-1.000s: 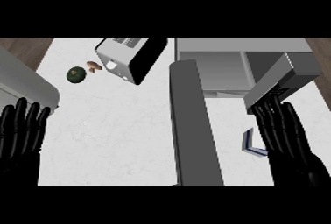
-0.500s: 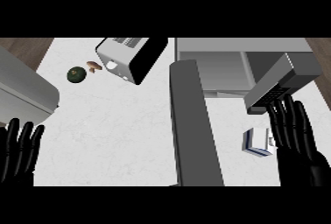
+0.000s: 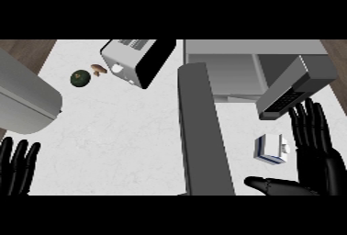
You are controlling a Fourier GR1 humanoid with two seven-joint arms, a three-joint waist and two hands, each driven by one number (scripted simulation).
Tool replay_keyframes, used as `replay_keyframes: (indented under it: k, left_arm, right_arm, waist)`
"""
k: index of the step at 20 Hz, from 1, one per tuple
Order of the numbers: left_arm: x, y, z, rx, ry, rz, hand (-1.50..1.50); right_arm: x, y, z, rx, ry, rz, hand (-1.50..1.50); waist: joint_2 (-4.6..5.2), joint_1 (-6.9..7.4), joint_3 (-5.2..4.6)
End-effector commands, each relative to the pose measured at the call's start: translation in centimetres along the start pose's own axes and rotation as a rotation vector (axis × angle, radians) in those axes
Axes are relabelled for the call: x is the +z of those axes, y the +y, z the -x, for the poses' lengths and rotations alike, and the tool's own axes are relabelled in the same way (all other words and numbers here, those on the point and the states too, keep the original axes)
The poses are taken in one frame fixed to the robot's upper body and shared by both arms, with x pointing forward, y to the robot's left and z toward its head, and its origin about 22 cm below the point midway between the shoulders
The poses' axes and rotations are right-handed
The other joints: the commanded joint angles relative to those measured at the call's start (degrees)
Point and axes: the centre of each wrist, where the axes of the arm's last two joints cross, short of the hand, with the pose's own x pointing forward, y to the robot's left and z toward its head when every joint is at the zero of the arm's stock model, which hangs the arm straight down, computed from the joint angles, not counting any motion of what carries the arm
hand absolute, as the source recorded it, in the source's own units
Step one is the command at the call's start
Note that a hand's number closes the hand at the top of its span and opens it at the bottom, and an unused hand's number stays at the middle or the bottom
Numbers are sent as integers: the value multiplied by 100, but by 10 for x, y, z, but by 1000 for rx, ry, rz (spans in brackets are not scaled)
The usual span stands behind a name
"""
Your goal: Pick up the milk, place it into the microwave and close the microwave
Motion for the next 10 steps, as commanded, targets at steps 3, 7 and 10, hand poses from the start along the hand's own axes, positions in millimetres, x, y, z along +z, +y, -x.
replay_keyframes:
  k: [3, 7, 10]
  left_arm:
    - [12, -14, -12, 8, 2, -14, -150]
    - [16, 5, -5, 5, -5, 3, -150]
    - [17, 18, 9, 1, -13, -1, -150]
  right_arm:
    - [6, -25, 28, 45, 51, 51, -150]
    - [25, -51, 54, 44, 61, 101, -150]
    - [29, -52, 64, 68, 68, 96, -150]
  waist:
    - [-3, 9, 2]
    - [-3, 2, 2]
    - [-1, -4, 0]
